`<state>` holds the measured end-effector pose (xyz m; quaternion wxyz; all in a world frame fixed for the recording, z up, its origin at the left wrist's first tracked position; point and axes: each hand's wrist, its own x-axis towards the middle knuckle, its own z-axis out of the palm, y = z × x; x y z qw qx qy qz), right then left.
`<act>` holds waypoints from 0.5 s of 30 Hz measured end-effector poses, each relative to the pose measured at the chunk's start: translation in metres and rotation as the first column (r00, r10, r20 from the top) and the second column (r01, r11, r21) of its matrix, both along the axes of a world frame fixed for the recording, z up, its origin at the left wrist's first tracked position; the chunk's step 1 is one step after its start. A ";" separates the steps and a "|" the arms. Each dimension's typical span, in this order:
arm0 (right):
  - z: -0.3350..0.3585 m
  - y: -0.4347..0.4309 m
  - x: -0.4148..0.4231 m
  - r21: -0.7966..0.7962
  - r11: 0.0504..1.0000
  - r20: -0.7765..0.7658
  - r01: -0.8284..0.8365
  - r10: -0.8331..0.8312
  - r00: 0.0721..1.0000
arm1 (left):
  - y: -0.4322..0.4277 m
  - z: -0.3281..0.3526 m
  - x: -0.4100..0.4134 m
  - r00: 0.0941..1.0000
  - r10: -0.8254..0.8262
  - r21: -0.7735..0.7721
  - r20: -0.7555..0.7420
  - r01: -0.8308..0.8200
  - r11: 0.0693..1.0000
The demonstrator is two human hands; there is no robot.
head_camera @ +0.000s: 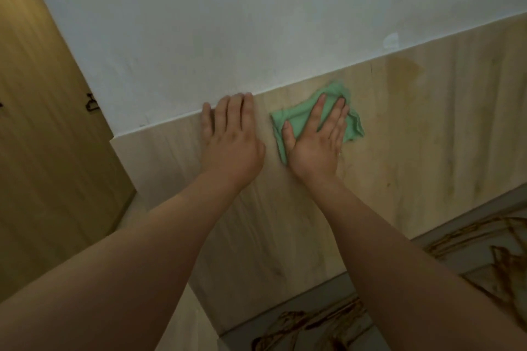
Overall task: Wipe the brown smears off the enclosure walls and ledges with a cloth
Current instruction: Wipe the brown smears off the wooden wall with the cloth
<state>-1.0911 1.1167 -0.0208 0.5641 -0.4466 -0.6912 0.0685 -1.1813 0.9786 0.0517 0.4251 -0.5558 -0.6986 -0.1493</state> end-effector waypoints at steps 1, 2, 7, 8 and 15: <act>-0.020 0.000 0.002 -0.046 0.999 -0.036 -0.009 0.008 0.999 | 0.005 -0.001 0.000 1.000 0.003 -0.013 -0.023 -0.004 1.000; -0.046 -0.001 0.004 -0.108 0.994 -0.062 -0.024 0.018 0.998 | 0.010 -0.002 0.001 0.999 0.021 -0.037 -0.034 -0.022 0.999; -0.156 -0.028 0.007 -0.565 0.812 -0.316 -0.147 -0.049 0.948 | 0.021 -0.001 0.005 0.995 0.102 -0.082 -0.024 -0.103 0.991; -0.160 -0.029 0.006 -0.649 0.735 -0.371 -0.198 -0.078 0.925 | 0.021 -0.001 0.006 0.993 0.111 -0.079 -0.025 -0.113 0.991; -0.063 -0.033 -0.018 -0.404 0.889 -0.319 -0.218 0.086 0.944 | 0.025 -0.010 0.011 0.988 0.147 -0.003 -0.046 -0.147 0.989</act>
